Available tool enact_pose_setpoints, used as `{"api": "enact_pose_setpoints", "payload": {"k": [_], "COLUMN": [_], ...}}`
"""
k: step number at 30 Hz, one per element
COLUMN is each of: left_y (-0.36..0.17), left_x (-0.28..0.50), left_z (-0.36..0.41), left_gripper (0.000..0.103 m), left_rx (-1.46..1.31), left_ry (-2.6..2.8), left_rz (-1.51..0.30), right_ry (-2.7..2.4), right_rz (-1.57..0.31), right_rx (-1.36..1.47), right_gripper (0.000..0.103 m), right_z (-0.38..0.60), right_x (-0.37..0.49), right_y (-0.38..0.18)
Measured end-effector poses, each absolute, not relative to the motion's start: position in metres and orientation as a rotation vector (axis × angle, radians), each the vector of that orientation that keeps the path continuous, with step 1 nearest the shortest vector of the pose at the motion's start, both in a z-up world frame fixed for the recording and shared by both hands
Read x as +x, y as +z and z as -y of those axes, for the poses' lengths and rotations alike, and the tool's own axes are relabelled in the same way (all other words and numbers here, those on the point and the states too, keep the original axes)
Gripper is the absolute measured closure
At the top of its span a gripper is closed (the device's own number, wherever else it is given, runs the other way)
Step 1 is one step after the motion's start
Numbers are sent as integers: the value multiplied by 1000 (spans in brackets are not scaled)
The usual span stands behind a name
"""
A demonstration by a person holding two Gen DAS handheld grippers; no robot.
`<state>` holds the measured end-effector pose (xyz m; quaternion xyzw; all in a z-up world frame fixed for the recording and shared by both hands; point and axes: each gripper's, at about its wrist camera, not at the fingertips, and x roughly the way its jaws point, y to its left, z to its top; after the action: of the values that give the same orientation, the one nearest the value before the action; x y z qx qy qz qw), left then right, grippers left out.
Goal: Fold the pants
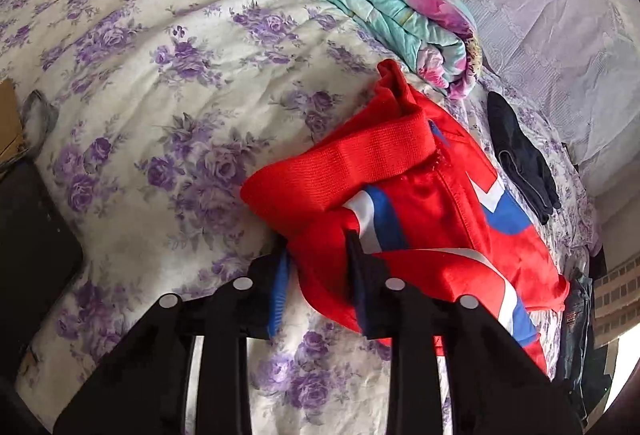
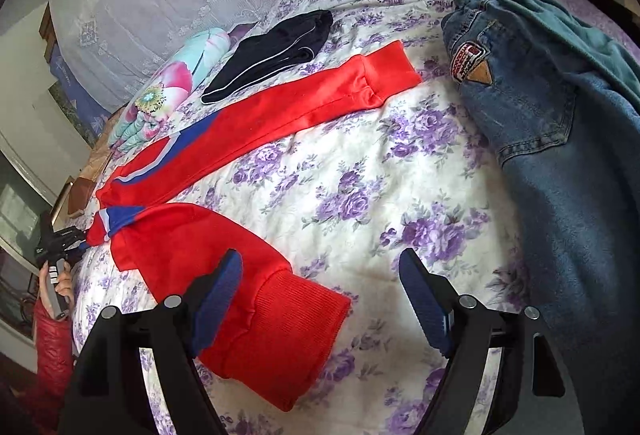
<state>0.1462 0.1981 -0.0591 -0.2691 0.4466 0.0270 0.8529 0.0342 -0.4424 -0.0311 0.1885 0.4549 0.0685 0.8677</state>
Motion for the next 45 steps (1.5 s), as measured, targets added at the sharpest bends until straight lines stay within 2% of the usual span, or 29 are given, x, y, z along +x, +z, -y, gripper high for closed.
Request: {"api": "enact_pose_setpoints", "payload": {"k": [5,7,8,9,10,11,13,16,20,23,24,25,28,33,40,42,44,45], "left_y": [-63,-67,-67,-66,-64,-61,-49,-20,9,-9,-24,-40,-77,-73,-76,-75,-72,-70], "left_x": [141,141,141,143,144,146,148,143,113,89,83,78,66,64,67,67,67,66], "left_z": [-207,-212,-213,-212,-209,-207,-204,-206,-201,-199,-201,-203,-217,-218,-214,-212,-207,-206], "left_gripper": [81,81,81,81,81,83,87,88,87,87,86,86,86,86,84,84,84,90], "left_rx": [-586,-624,-631,-623,-607,-589,-574,-636,-633,-601,-595,-601,-729,-755,-730,-713,-677,-668], "left_ry": [21,7,6,10,18,28,34,-22,-100,-115,-110,-101,-133,-146,-126,-112,-86,-73], "left_rz": [-936,-944,-947,-950,-953,-956,-951,-896,-845,-909,-953,-998,-1024,-988,-990,-988,-978,-972], "right_ry": [183,203,190,188,212,217,191,149,177,210,210,192,161,149,116,126,135,147], "right_rz": [-1014,-1018,-1003,-986,-979,-967,-886,-770,-580,-667,-727,-775,-822,-883,-987,-1000,-967,-950], "right_rx": [376,314,264,236,241,236,138,46,-136,-194,-179,-149,35,354,582,552,449,432], "right_gripper": [24,39,43,54,79,85,87,87,87,77,67,62,62,59,56,60,72,83], "right_z": [430,416,409,405,403,402,401,411,422,433,439,445,461,469,467,453,438,435], "right_x": [33,30,29,28,30,33,43,58,22,-20,-30,-40,-62,-56,-38,-29,-26,-24], "right_y": [-46,-51,-49,-46,-41,-33,-3,51,103,82,69,56,36,15,-42,-55,-49,-41]}}
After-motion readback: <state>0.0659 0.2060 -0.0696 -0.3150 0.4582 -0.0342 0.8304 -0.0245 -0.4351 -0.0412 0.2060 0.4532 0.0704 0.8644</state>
